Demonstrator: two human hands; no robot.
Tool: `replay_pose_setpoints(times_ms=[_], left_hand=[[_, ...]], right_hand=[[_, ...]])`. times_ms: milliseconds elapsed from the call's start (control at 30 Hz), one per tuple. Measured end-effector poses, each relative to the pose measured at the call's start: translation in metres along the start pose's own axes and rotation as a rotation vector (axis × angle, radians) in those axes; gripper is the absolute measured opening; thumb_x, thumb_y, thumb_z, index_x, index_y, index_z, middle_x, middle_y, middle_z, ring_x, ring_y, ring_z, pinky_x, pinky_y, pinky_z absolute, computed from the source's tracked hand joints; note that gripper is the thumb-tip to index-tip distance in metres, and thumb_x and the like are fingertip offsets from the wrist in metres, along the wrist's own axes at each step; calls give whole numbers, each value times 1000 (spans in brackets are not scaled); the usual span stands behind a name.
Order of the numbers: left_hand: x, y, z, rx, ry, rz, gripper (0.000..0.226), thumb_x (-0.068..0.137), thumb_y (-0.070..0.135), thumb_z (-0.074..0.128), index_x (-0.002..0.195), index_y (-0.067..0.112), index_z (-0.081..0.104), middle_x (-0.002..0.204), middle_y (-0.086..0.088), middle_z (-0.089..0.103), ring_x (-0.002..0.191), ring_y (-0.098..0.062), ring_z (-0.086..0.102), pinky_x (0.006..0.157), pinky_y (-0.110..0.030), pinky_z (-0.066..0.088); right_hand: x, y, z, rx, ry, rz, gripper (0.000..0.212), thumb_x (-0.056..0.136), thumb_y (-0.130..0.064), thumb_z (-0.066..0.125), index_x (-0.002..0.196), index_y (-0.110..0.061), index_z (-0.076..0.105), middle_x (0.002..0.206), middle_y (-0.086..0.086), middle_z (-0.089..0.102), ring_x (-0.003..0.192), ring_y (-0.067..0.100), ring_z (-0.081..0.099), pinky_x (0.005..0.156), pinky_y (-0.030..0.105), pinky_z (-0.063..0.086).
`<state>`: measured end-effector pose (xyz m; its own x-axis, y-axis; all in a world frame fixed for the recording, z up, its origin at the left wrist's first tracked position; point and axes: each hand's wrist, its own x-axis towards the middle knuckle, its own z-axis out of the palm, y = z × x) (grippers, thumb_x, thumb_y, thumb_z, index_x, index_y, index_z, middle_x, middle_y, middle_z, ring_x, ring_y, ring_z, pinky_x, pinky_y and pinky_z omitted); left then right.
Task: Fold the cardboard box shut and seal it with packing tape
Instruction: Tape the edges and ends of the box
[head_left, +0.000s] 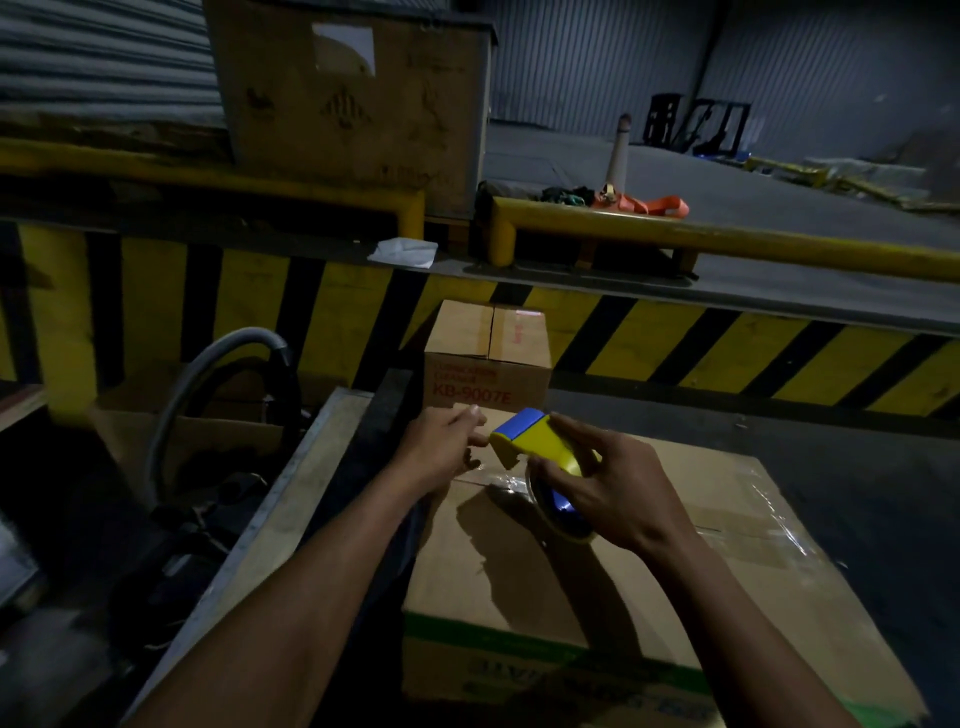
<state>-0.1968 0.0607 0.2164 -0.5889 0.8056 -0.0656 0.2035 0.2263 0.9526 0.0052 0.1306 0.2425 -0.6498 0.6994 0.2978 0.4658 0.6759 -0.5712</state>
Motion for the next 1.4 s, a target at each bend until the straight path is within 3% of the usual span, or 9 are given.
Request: replay_pose_setpoints(times_ms=[133, 267, 433, 633, 800, 967, 1167, 1400], left_hand=[[5, 16, -15, -64, -84, 12, 34, 103, 42, 49, 99, 20, 75, 90, 1, 74, 88, -15, 71, 84, -39, 58], [9, 25, -26, -269, -304, -102, 36, 97, 40, 60, 113, 10, 71, 107, -14, 74, 95, -26, 74, 76, -37, 61], [15, 22, -36, -446, -374, -147, 37, 93, 34, 66, 119, 8, 71, 119, -14, 72, 103, -23, 69, 76, -31, 58], [13, 23, -35, -550, -383, -196, 27, 97, 16, 61, 120, 5, 69, 105, -7, 74, 90, -15, 70, 66, -25, 58], [4, 25, -31, -492, -378, -200, 31, 97, 11, 59, 125, 1, 65, 116, -17, 69, 97, -19, 68, 73, -28, 60], [-17, 31, -23, -529, -355, -224, 31, 103, 15, 50, 129, 4, 63, 112, -16, 68, 91, -19, 67, 76, -32, 58], [-39, 24, -30, -621, -352, -250, 36, 103, 24, 50, 131, 8, 63, 120, -16, 64, 97, -22, 63, 80, -34, 57], [-27, 15, -50, -483, -461, -170, 25, 99, 10, 55, 120, 10, 68, 116, -14, 71, 101, -22, 69, 85, -37, 59]], right_hand=[[2, -6, -1, -10, 27, -42, 75, 77, -70, 57, 143, -37, 44, 120, 2, 63, 96, 14, 58, 79, 37, 55], [7, -12, 2, -9, 34, -66, 78, 75, -73, 54, 145, -39, 41, 113, 0, 61, 91, 11, 56, 75, 36, 56], [7, -15, -1, 12, 36, -92, 80, 74, -76, 51, 144, -40, 41, 110, -4, 58, 89, 7, 55, 72, 30, 55], [7, -16, -5, 69, 23, -118, 78, 75, -73, 55, 144, -40, 42, 114, -2, 58, 93, 9, 56, 73, 34, 57], [-2, -14, -14, 86, 5, -147, 76, 76, -74, 56, 144, -43, 40, 114, -6, 58, 93, 8, 56, 72, 34, 57], [-11, -13, -29, 132, -16, -176, 74, 76, -70, 61, 143, -43, 43, 112, -8, 60, 94, 5, 56, 71, 30, 55], [-18, -19, -31, 206, -70, -208, 75, 73, -70, 61, 142, -43, 45, 124, -12, 56, 102, 5, 55, 73, 20, 52], [-26, -28, -15, 166, -39, -168, 74, 74, -69, 60, 142, -43, 46, 113, -12, 58, 100, 1, 55, 72, 27, 55]])
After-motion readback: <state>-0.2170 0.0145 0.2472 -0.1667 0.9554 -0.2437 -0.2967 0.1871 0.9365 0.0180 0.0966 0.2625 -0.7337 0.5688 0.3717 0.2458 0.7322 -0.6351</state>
